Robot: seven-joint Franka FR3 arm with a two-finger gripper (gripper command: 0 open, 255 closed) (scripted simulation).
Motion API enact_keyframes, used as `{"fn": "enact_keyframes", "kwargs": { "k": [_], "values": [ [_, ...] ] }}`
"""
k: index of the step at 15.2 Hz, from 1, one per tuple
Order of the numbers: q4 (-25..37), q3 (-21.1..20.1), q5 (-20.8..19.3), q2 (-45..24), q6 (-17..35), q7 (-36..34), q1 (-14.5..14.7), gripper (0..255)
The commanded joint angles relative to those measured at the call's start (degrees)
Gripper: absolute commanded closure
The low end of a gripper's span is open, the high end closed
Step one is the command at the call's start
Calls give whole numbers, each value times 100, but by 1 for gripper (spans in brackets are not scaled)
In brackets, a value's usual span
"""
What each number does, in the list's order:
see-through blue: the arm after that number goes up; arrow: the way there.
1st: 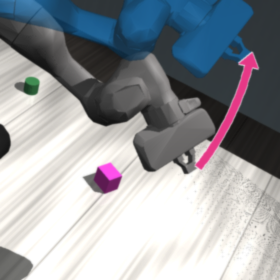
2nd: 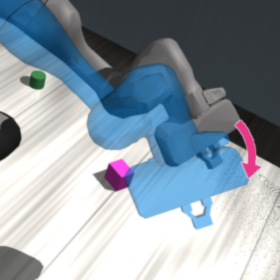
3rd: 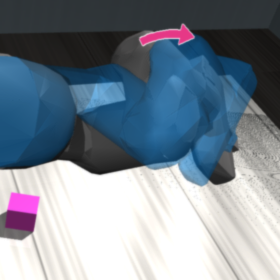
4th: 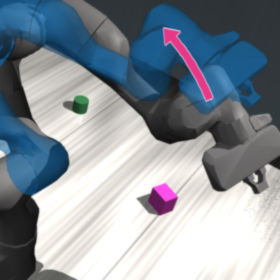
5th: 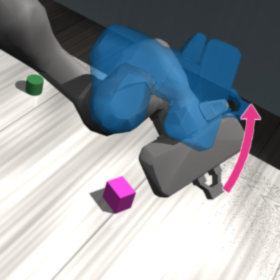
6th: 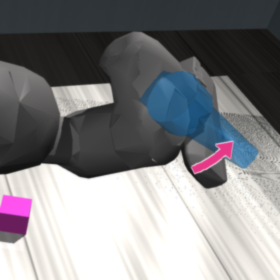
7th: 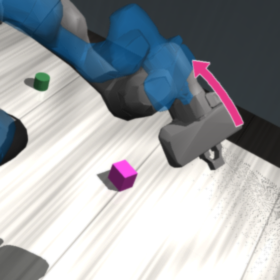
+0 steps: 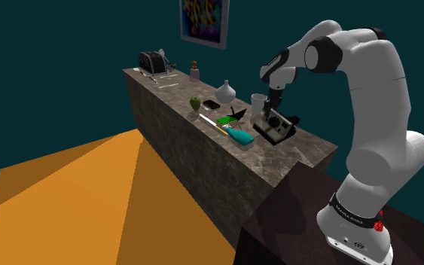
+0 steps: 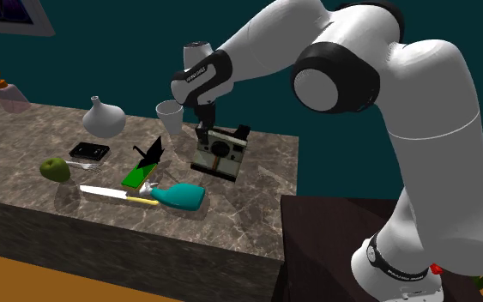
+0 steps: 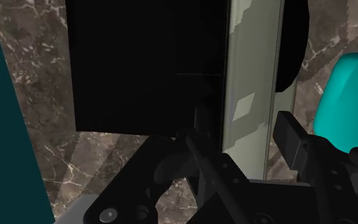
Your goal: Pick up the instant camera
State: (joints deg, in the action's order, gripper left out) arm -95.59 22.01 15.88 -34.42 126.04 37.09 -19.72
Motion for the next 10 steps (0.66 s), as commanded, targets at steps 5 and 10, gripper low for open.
{"fn": "enact_keyframes", "kwargs": {
  "k": [5,10],
  "values": [
    [107,81,-116,267,-329,-57,39,255],
    [178,116,-173,385,-511,-93,58,255]
  ]
}}
